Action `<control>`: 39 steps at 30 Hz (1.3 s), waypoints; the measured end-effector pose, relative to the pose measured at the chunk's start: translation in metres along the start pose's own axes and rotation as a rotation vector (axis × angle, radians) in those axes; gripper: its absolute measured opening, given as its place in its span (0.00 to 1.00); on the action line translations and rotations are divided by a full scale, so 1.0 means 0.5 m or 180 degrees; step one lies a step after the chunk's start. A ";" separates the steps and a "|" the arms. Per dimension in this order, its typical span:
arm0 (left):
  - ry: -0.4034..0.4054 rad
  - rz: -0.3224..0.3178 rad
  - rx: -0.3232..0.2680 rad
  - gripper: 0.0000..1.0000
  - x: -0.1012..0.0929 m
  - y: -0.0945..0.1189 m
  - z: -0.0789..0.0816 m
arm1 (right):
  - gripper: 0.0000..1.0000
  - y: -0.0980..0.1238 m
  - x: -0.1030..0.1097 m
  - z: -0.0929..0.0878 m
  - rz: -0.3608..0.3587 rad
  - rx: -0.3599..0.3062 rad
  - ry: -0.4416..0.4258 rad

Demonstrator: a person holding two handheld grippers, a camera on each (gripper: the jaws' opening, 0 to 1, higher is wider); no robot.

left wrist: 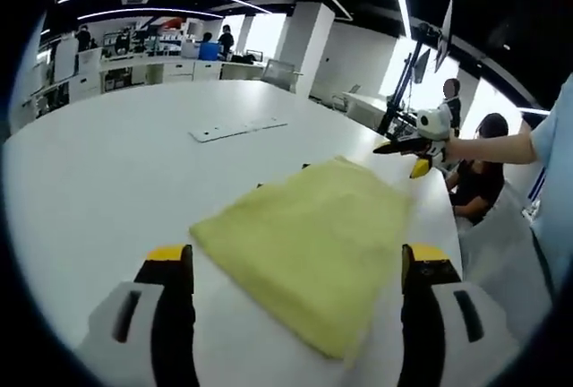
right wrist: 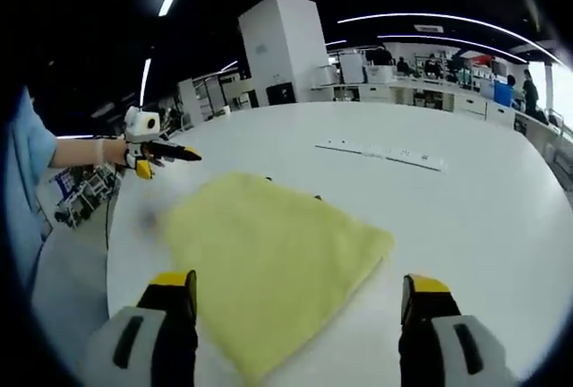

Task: Fold the garment on the visible template until the final outline fits inside the template.

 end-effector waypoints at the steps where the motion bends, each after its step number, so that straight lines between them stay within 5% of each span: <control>1: 0.0008 0.0005 0.0016 0.94 -0.003 0.004 -0.003 | 0.95 0.006 0.001 -0.003 -0.0018 -0.0006 -0.0018; 11: 0.0033 0.0085 0.0017 0.88 -0.023 0.042 -0.030 | 0.88 0.041 0.011 -0.022 -0.0058 0.0032 -0.0056; 24: 0.0233 0.0108 0.0051 0.78 -0.067 0.092 -0.109 | 0.72 0.066 0.048 -0.084 0.0003 0.0146 -0.0171; 39: 0.0254 0.0204 0.0063 0.56 -0.088 0.097 -0.152 | 0.55 0.086 0.057 -0.105 0.0028 0.0193 -0.0200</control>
Point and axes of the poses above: the point that each gripper's makers call its tool centre point, and the gripper's own axes: y roughly backward along the fingers, x roughly to its left, z roughly out of its top, the point moved 8 cm from there along y, roughly backward along the fingers, and after that the axes turned 10 degrees about -x, right-handed, at the moved point
